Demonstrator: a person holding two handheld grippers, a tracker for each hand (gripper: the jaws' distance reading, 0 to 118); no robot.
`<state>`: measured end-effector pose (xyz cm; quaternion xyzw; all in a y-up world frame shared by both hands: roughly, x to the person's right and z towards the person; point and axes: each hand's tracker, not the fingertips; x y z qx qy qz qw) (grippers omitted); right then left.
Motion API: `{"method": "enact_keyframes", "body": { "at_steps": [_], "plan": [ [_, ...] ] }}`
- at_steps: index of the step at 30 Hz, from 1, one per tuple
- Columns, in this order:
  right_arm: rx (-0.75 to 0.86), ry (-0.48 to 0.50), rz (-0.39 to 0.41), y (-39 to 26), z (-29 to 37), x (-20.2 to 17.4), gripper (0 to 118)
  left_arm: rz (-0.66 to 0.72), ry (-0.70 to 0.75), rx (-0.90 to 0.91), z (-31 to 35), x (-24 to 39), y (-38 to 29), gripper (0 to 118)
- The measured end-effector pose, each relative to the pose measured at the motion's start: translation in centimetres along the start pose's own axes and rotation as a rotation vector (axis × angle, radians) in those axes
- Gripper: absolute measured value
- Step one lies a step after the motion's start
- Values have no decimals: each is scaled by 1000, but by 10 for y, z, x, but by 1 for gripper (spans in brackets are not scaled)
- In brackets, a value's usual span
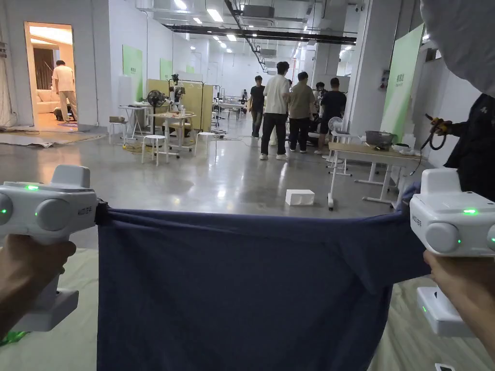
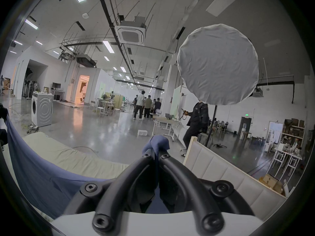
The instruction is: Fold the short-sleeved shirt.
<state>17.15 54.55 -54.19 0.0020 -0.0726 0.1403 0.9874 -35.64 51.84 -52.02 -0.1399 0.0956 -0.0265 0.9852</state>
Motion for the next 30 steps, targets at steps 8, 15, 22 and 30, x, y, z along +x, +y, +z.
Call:
{"method": "enact_keyframes", "body": {
  "at_steps": [8,15,22,30],
  "plan": [
    [43,-42,21,50,-51,-2,3,-9,23,82,-35,5,67,2],
    [49,-62,-44,63,-87,7,3,-29,34,142,-47,13,94,2],
    [30,-36,-20,22,-73,-5,3,-53,33,126,-45,19,52,2],
    [-63,47,35,-79,1,-27,3,-41,4,10,-21,11,-78,2]
  ]
}}
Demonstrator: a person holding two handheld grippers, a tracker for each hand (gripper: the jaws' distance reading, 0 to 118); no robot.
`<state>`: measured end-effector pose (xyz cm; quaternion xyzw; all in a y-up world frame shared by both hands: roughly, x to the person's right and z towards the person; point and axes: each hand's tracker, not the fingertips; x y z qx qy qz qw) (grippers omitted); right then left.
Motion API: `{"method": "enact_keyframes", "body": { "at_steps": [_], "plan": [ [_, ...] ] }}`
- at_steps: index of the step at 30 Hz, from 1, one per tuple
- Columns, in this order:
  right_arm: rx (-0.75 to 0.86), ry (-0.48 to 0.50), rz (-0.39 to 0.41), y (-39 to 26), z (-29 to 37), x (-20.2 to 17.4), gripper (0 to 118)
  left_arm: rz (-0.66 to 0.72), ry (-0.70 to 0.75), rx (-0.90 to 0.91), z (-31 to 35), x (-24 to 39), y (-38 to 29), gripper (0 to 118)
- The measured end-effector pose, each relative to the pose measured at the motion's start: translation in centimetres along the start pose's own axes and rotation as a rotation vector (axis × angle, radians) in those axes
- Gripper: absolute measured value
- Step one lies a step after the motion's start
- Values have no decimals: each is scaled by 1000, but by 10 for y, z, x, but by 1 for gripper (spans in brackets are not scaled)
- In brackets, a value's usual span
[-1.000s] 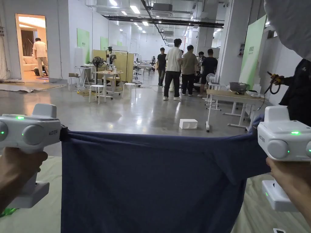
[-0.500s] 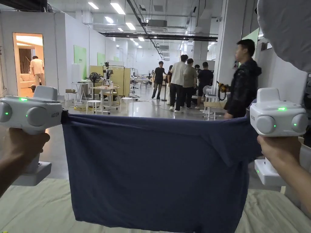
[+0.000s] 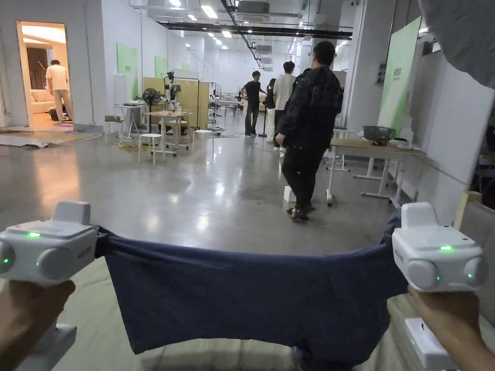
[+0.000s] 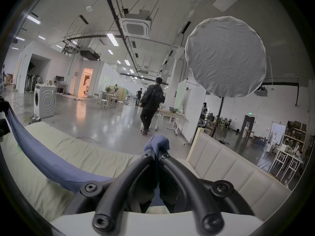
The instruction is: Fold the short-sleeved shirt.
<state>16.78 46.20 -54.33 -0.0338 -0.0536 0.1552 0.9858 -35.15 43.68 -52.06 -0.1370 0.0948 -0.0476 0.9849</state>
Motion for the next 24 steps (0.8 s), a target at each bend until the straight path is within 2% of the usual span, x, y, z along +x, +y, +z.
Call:
{"method": "enact_keyframes", "body": {
  "at_steps": [7,11,18,21,22,24],
  "plan": [
    [-5,34,8,-75,90,-5,3,77,-9,-33,73,-13,-96,2],
    [-9,39,87,-109,151,-6,3,67,-9,-53,118,-12,-144,2],
    [-87,57,12,-155,227,-2,3,74,-22,-104,186,-10,-207,2],
    [-112,56,44,-173,256,-6,3,91,-16,-140,207,-12,-230,2],
    [-119,58,72,-180,264,-9,3,57,-11,-155,211,-11,-237,2],
    [-177,70,73,-194,278,-12,3,20,-3,-194,222,-6,-248,2]
  ]
}}
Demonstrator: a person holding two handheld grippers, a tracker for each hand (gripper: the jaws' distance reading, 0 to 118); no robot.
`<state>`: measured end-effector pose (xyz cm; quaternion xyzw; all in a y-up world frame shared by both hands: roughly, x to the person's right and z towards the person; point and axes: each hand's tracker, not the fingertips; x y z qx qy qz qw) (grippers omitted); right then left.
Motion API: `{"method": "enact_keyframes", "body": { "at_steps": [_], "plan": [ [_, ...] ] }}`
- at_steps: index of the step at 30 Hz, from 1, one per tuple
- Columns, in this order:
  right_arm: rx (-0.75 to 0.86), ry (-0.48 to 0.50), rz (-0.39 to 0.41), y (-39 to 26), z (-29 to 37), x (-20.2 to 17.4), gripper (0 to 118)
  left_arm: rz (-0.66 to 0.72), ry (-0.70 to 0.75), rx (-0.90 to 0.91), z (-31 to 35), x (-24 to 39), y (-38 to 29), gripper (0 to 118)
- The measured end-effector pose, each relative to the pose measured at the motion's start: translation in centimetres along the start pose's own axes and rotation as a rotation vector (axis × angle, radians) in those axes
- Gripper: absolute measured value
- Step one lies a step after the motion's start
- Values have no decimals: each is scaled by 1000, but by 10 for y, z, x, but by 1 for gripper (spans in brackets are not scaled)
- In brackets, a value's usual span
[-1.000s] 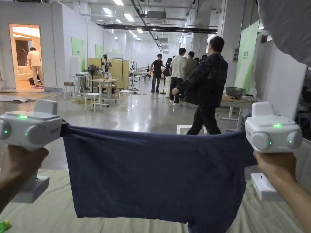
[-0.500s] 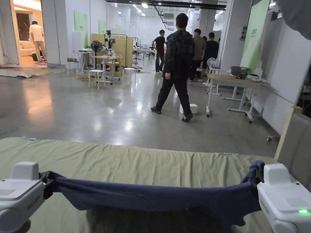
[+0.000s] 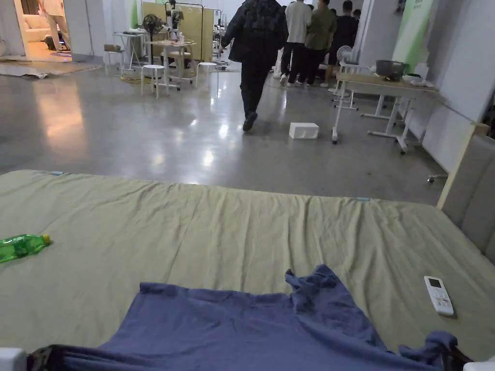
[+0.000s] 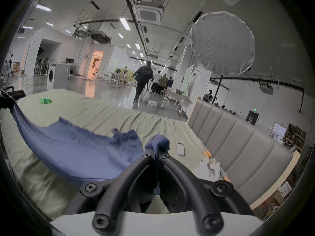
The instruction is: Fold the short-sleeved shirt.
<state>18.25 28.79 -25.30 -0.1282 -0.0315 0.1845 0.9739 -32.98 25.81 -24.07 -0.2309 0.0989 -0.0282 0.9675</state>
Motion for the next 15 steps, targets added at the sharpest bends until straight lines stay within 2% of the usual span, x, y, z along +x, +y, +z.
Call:
{"method": "enact_keyframes", "body": {
  "at_steps": [8,9,11,13,14,15],
  "plan": [
    [-246,76,-49,-75,2,-26,3,11,-45,-219,-17,2,-67,2],
    [-266,73,-22,-81,-1,-29,3,6,-49,-255,-22,3,-73,2],
    [-363,109,-9,-100,-10,-34,3,3,-39,-337,-33,4,-83,2],
    [-410,95,-14,-113,-17,-37,3,27,-56,-395,-48,0,-95,2],
    [-452,105,-20,-118,-18,-35,3,24,-50,-426,-53,0,-99,2],
    [-519,115,-62,-126,-21,-37,3,27,-39,-430,-59,-1,-103,2]
  ]
}}
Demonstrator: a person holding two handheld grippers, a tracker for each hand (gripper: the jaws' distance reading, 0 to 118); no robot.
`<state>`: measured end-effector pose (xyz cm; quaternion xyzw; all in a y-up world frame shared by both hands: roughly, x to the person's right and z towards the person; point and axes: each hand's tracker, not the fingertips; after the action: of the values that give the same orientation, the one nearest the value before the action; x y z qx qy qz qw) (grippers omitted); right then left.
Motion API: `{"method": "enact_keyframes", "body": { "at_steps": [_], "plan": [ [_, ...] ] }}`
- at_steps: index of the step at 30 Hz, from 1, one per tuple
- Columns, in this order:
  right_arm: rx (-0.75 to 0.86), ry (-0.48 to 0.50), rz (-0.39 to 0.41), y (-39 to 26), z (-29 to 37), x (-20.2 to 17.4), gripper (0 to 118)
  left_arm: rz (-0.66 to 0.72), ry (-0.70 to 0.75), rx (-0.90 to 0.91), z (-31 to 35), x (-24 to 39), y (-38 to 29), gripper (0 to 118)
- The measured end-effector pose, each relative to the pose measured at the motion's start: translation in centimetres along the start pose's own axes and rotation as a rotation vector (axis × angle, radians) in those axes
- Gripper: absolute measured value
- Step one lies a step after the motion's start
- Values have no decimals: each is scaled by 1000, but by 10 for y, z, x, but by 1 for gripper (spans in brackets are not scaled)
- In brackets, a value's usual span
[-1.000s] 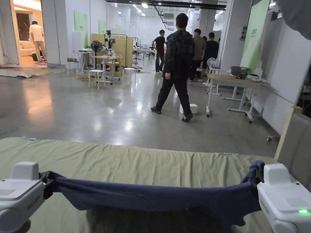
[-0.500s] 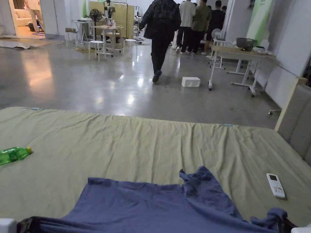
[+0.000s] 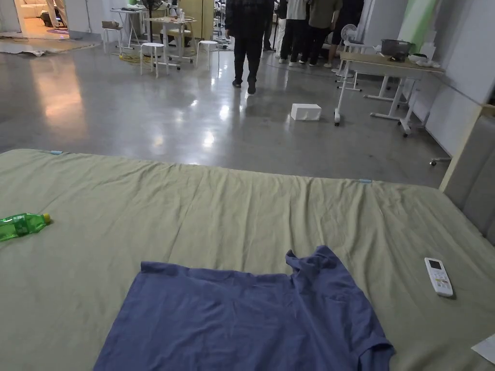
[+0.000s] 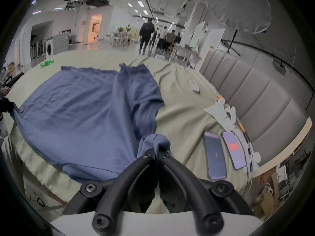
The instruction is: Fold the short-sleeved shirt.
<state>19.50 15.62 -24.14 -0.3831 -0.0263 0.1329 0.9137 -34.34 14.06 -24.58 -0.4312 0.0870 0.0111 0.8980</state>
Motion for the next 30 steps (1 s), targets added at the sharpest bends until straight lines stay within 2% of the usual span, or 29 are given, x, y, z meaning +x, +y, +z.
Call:
{"method": "enact_keyframes", "body": {
  "at_steps": [4,6,7,8,9,10,12,16,21,23,24,25,27,28,30],
  "plan": [
    [-28,-12,-9,-3,-12,-2,4,-1,-30,-107,-20,0,-5,2],
    [-32,4,-44,-4,-16,-2,7,15,-26,-97,-22,4,-6,2],
    [-30,16,-75,-3,-12,-1,15,17,-26,-96,-21,5,-5,4],
    [-28,11,-98,-1,-11,-1,33,20,-24,-90,-20,6,-3,10],
    [-22,2,-106,1,-10,-2,54,18,-9,-76,-12,14,0,21],
    [-9,10,-102,5,-7,-2,73,18,-2,-68,-10,17,2,40],
    [66,2,-103,15,-1,-6,81,5,-5,-36,-1,22,11,64],
    [252,-4,-88,50,25,-17,87,4,-39,123,14,28,37,66],
    [500,7,-150,91,38,-34,88,-10,-64,386,47,58,73,65],
    [586,26,-187,109,46,-43,83,-3,-76,512,63,71,85,63],
    [616,45,-201,116,50,-48,78,-2,-77,575,68,77,89,62],
    [648,54,-213,121,53,-52,65,-5,-75,615,73,82,92,55],
    [708,25,-200,132,57,-61,37,-13,-52,694,85,94,99,33],
    [761,2,-161,138,61,-65,32,-17,-41,726,90,98,102,28],
    [779,8,-178,143,63,-70,24,-22,-16,768,100,104,110,20]
  ]
}}
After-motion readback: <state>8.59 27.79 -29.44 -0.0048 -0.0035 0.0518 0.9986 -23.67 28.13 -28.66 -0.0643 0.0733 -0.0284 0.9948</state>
